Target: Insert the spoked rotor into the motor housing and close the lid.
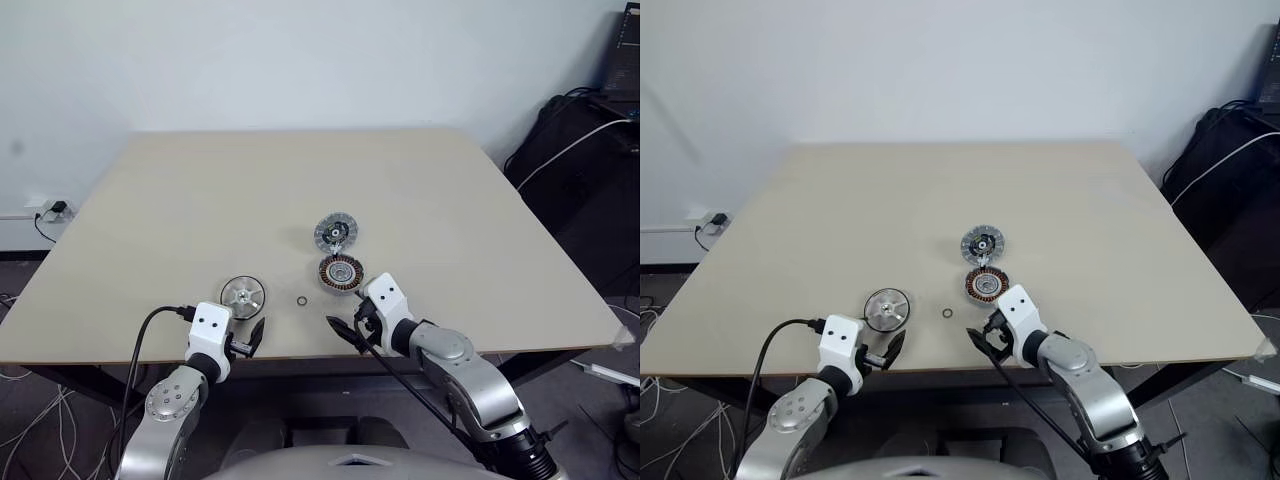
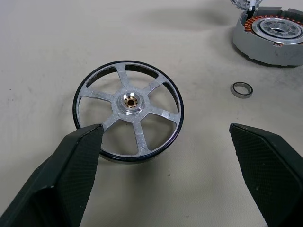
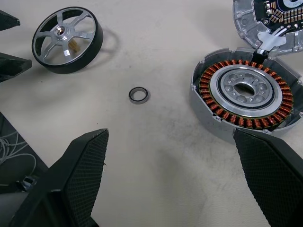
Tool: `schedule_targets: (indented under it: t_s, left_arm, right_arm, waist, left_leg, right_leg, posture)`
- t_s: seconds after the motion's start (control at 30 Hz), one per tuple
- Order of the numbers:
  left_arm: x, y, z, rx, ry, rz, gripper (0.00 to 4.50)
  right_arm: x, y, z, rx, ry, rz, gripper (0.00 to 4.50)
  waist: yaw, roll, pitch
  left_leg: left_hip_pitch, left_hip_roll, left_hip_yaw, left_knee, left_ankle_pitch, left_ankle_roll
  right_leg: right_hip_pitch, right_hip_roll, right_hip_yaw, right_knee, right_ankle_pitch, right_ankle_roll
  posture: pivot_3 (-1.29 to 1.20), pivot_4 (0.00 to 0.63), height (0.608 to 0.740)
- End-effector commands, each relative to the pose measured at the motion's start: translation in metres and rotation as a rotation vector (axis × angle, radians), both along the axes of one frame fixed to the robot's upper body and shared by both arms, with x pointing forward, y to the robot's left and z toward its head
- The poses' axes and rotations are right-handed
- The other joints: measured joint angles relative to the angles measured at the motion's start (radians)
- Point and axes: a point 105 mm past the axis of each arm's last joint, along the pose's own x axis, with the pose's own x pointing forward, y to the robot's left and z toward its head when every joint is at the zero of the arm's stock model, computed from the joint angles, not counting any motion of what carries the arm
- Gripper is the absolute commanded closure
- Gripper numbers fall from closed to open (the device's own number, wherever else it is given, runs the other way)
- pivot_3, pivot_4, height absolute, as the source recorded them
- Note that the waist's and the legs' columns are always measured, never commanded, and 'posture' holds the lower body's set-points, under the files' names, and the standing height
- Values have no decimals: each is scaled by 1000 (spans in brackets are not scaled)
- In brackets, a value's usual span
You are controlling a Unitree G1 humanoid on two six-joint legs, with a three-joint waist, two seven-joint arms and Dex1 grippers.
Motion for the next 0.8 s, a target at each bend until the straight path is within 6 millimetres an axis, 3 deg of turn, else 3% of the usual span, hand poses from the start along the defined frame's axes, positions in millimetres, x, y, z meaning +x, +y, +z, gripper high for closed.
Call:
schedule_targets:
  t_s: [0.03, 0.33, 0.5, 0.8]
  left_arm:
    - [5, -2, 12, 4, -50, -6, 0]
    - [5, -4, 12, -3, -50, -7, 0]
    - [6, -4, 13, -8, -53, -4, 0]
    - [7, -1, 13, -2, -59, 17, 0]
  right_arm:
    - [6, 2, 12, 5, -59, 4, 25]
    - [7, 1, 11, -6, -55, -6, 25]
    - [9, 10, 10, -34, -64, 2, 25]
    - [22, 53, 10, -35, -73, 97, 25]
  waist:
    - [0, 0, 0]
    - [0, 0, 0]
    - [-1, 0, 0]
    - [-4, 0, 1]
  left_leg:
    - [0, 0, 0, 0, 0, 0]
    - [0, 0, 0, 0, 0, 0]
    - [0, 0, 0, 0, 0, 0]
    - [0, 0, 0, 0, 0, 0]
  right_leg:
    - [0, 0, 0, 0, 0, 0]
    - [0, 0, 0, 0, 0, 0]
    - [0, 0, 0, 0, 0, 0]
    - [0, 0, 0, 0, 0, 0]
  posture:
    - [0, 0, 740]
    - [0, 0, 740]
    - [0, 0, 740]
    - [0, 0, 740]
